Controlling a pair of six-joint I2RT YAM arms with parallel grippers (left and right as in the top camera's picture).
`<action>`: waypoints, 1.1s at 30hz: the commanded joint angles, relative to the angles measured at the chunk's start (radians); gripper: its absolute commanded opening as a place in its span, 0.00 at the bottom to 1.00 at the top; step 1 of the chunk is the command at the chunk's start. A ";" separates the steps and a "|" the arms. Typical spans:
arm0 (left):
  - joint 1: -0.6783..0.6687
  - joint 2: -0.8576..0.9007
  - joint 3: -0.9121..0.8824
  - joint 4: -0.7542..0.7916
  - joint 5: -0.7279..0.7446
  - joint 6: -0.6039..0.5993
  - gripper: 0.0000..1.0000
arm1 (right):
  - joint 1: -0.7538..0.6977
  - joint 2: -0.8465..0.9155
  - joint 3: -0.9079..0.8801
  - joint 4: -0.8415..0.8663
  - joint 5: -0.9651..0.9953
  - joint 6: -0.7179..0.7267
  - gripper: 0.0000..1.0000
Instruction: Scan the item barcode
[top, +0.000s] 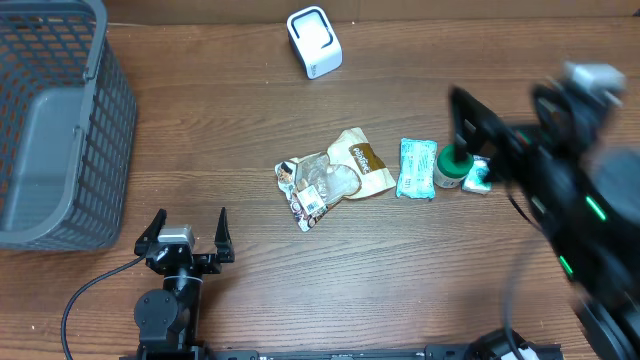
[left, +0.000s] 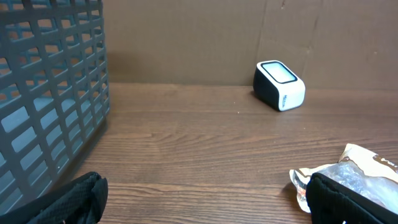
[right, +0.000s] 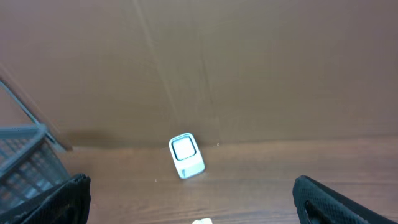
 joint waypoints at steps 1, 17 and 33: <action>0.005 -0.012 -0.003 -0.001 -0.010 0.026 1.00 | -0.012 -0.204 -0.005 -0.072 0.046 -0.010 1.00; 0.005 -0.011 -0.003 -0.001 -0.010 0.026 1.00 | -0.098 -0.554 -0.167 -0.426 -0.037 -0.006 1.00; 0.005 -0.011 -0.003 -0.001 -0.009 0.026 1.00 | -0.178 -0.919 -0.772 -0.047 -0.039 -0.005 1.00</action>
